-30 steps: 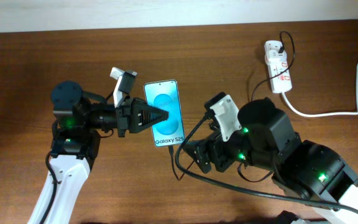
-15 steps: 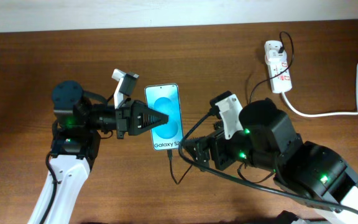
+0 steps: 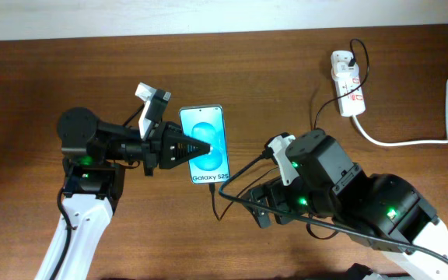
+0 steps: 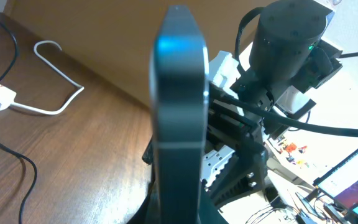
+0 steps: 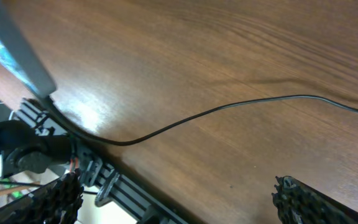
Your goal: Plug charger to phone and switch on socket
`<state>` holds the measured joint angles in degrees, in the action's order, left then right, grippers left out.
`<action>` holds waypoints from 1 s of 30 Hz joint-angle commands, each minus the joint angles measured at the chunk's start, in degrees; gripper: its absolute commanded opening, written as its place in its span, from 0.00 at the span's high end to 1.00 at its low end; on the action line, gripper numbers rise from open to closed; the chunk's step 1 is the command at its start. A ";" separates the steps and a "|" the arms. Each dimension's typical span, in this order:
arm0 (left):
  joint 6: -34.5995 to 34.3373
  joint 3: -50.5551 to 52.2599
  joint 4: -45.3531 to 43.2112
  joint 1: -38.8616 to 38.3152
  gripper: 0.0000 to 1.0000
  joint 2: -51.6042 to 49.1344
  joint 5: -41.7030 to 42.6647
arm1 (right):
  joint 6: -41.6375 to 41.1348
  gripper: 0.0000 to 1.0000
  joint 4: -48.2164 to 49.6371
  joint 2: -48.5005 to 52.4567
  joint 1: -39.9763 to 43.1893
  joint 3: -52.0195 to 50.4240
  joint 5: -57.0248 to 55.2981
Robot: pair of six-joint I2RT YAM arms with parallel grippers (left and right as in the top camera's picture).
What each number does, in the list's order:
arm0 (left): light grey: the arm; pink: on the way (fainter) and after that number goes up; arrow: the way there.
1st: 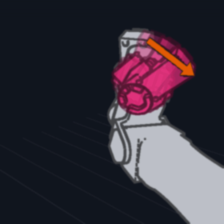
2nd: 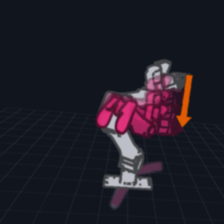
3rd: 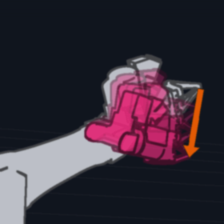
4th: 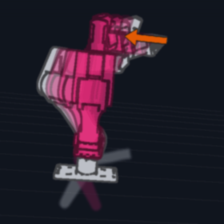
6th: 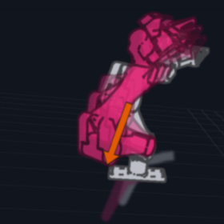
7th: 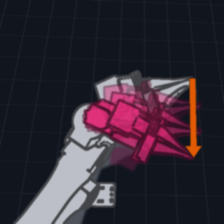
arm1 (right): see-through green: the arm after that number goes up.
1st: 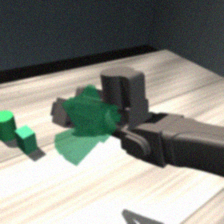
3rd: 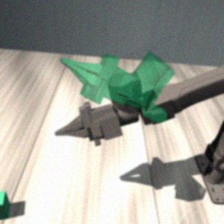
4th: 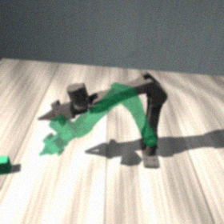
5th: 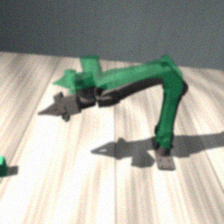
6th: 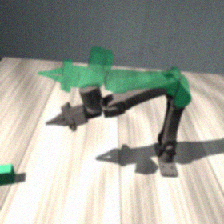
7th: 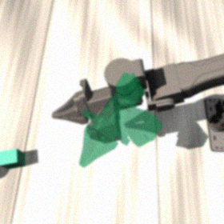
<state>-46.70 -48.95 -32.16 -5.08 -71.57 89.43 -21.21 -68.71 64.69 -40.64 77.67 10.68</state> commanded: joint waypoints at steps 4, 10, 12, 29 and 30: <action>-1.33 -0.79 -0.37 -0.02 1.00 0.85 -4.92 | -0.79 0.02 -1.57 0.02 0.20 0.24 1.60; -4.55 -0.81 -0.37 -0.02 1.00 0.85 -10.34 | -0.76 0.02 1.97 0.02 0.15 0.24 9.18; -6.71 -0.81 -0.35 -0.02 1.00 0.85 -13.31 | -0.74 0.02 5.22 0.02 0.15 0.24 12.79; -15.34 -0.79 6.54 -0.02 1.00 0.55 -17.81 | -0.26 0.02 11.23 3.37 0.22 0.31 11.15; -15.37 -0.79 6.56 -0.02 1.00 0.04 -18.14 | -0.33 0.02 11.21 2.62 0.22 0.39 11.15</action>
<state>-63.05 -48.95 -25.41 -5.08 -71.59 72.12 -22.00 -57.43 69.38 -40.64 77.65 22.15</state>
